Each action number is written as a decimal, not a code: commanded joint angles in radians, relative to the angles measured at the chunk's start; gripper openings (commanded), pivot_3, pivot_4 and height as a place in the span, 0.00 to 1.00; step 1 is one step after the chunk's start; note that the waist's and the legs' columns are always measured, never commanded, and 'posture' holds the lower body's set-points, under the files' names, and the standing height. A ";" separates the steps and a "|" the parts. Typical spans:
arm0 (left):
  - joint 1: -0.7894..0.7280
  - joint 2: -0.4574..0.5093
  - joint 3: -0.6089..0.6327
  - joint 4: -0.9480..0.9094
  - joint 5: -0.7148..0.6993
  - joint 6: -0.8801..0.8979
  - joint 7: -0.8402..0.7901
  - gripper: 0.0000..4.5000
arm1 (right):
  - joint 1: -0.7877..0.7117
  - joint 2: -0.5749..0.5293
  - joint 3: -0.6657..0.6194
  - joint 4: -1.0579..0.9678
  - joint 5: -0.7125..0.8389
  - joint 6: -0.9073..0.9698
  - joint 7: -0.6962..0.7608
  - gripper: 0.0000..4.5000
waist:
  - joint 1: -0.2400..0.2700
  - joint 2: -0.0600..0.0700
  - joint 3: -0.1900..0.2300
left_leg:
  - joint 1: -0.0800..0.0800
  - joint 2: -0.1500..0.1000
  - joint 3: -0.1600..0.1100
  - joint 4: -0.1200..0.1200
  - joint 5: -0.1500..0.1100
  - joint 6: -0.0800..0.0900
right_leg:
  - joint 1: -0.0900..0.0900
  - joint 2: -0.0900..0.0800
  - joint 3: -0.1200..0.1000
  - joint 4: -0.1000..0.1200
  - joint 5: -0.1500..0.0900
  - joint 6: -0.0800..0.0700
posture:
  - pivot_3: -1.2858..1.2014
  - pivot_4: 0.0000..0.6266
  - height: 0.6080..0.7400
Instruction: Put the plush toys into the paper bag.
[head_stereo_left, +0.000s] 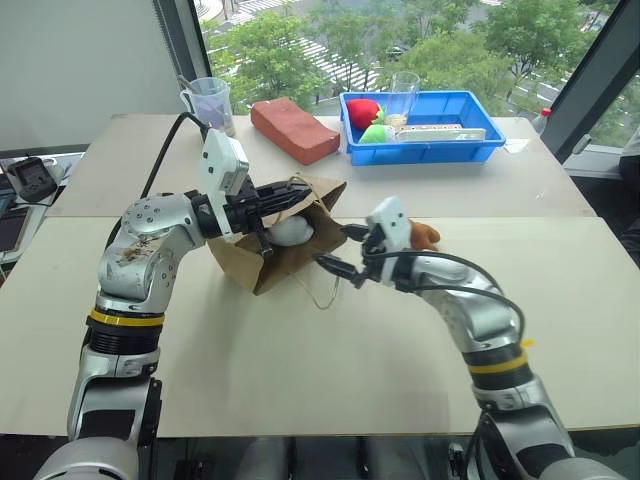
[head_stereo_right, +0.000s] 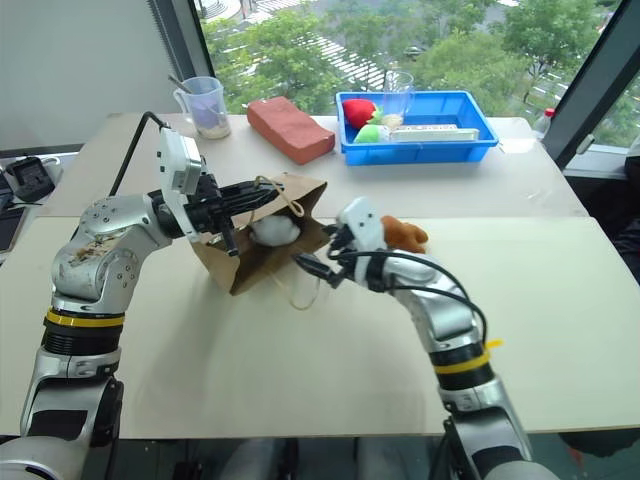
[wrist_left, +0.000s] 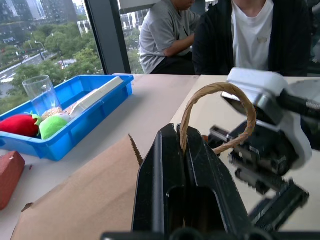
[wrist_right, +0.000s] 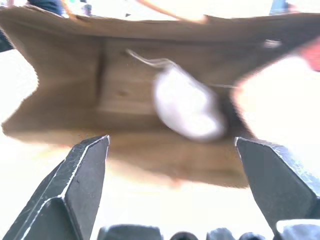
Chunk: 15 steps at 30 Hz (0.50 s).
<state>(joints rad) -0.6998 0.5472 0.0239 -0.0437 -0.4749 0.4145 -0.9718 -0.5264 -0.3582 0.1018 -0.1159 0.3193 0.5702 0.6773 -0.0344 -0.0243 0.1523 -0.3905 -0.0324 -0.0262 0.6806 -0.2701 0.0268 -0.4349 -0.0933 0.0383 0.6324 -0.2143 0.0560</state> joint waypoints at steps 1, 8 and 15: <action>-0.007 0.015 0.032 -0.030 -0.014 -0.022 -0.005 0.00 | 0.046 -0.093 -0.068 -0.038 -0.007 -0.041 0.029 0.99 | 0.001 0.000 0.000 | 0.000 0.000 0.000 0.000 0.000 0.000 | 0.000 0.000 0.000 0.000 0.000 0.000 | 0.52 0.24 1.00; -0.011 0.024 0.030 -0.024 -0.010 -0.028 -0.013 0.00 | -0.012 -0.201 -0.097 0.286 -0.159 -0.256 -0.023 0.99 | -0.001 0.000 0.000 | 0.002 0.000 0.003 0.000 0.000 0.001 | 0.000 0.000 0.003 -0.002 0.000 0.000 | 0.52 0.24 1.00; -0.018 0.026 0.024 -0.015 0.008 -0.041 -0.012 0.00 | -0.154 -0.161 -0.061 0.618 -0.241 -0.383 -0.038 0.99 | -0.007 0.000 0.000 | 0.002 0.001 0.003 0.000 0.000 0.000 | 0.000 0.000 0.003 -0.002 0.000 0.000 | 0.52 0.24 1.00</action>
<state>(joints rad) -0.6997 0.5641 0.0293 -0.0414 -0.4711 0.3929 -0.9855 -0.6502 -0.5310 0.0347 0.4581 0.0907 0.2294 0.6358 -0.0410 -0.0245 0.1524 -0.3889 -0.0316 -0.0230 0.6806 -0.2701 0.0270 -0.4350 -0.0931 0.0414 0.6308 -0.2142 0.0557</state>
